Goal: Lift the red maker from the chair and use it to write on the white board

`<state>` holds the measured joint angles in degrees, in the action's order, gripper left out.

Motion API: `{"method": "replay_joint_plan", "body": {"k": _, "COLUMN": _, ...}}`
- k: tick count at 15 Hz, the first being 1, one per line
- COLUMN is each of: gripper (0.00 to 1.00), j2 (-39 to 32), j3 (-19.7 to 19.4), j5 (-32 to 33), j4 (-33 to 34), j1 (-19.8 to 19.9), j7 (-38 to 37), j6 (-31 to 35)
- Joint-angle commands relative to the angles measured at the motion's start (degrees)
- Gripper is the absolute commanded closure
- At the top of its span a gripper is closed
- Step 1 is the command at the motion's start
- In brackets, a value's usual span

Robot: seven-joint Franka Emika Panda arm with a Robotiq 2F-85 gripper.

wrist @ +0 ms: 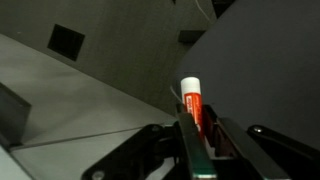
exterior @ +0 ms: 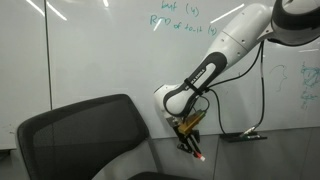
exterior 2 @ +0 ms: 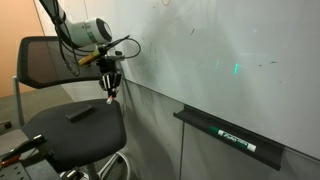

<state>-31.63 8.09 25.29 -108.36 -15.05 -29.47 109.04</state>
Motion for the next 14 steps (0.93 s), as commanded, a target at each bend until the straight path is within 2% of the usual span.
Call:
{"method": "replay_joint_plan", "body": {"k": 1, "gripper": 0.95, "j2": -3.86, "j3": 0.79, "j5": -7.33, "j4": 0.66, "j1": 0.28, "j7": 9.00, "j6": 4.65}}
{"method": "replay_joint_plan", "body": {"k": 4, "gripper": 0.95, "j2": -7.13, "j3": 2.29, "j5": -13.33, "j4": 0.66, "j1": 0.57, "j7": 16.47, "j6": 7.23}}
{"method": "replay_joint_plan", "body": {"k": 9, "gripper": 0.95, "j2": -11.98, "j3": 5.45, "j5": -23.27, "j4": 1.68, "j1": 2.42, "j7": 29.06, "j6": 7.42}}
{"method": "replay_joint_plan", "body": {"k": 12, "gripper": 0.95, "j2": -14.38, "j3": 5.62, "j5": -24.92, "j4": 2.97, "j1": 2.57, "j7": 34.33, "j6": 7.58}}
{"method": "replay_joint_plan", "body": {"k": 14, "gripper": 0.95, "j2": -15.35, "j3": 4.47, "j5": -23.34, "j4": 3.96, "j1": 1.77, "j7": 35.34, "j6": 8.15}}
